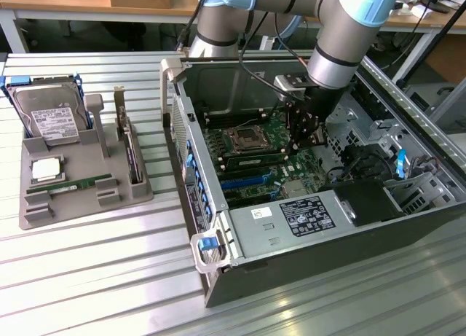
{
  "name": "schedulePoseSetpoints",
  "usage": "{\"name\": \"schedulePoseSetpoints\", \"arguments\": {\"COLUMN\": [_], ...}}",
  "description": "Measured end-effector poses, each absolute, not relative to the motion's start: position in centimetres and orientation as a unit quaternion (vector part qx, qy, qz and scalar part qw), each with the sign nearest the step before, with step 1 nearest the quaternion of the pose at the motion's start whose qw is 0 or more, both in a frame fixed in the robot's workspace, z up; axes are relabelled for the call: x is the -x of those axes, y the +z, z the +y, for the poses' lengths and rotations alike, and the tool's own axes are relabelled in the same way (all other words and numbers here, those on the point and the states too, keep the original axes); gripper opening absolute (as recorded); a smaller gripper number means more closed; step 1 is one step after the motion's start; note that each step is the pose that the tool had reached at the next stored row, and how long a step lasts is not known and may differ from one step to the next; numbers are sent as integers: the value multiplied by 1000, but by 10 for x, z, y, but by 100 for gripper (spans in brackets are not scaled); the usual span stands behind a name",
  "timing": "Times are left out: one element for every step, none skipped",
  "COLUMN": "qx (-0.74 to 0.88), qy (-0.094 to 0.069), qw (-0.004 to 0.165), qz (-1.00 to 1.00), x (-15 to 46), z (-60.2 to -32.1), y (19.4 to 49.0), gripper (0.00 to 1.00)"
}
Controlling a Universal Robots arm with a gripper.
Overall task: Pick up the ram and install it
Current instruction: 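Press down the ram until it locks into place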
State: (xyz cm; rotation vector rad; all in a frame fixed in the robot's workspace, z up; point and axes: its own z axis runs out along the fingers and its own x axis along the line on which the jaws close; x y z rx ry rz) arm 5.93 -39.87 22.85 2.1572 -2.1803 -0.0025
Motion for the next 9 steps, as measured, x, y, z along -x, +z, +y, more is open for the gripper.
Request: {"name": "schedulePoseSetpoints", "arguments": {"qx": [-703, -703, -703, -703, -703, -703, -703, -703, -703], "qy": [-1, -1, -1, -1, -1, -1, -1, -1, -1], "qw": [37, 37, 37, 37, 37, 37, 37, 37, 37], "qz": [-710, -710, -710, -710, -710, -710, -710, -710, -710], "x": [-59, -59, -59, -59, -59, -59, -59, -59, -59], "z": [-399, -399, -399, -399, -399, -399, -399, -399, -399], "y": [228, 229, 231, 231, 232, 233, 233, 234, 235], "gripper": [11, 11, 11, 11, 11, 11, 11, 11, 11]}}
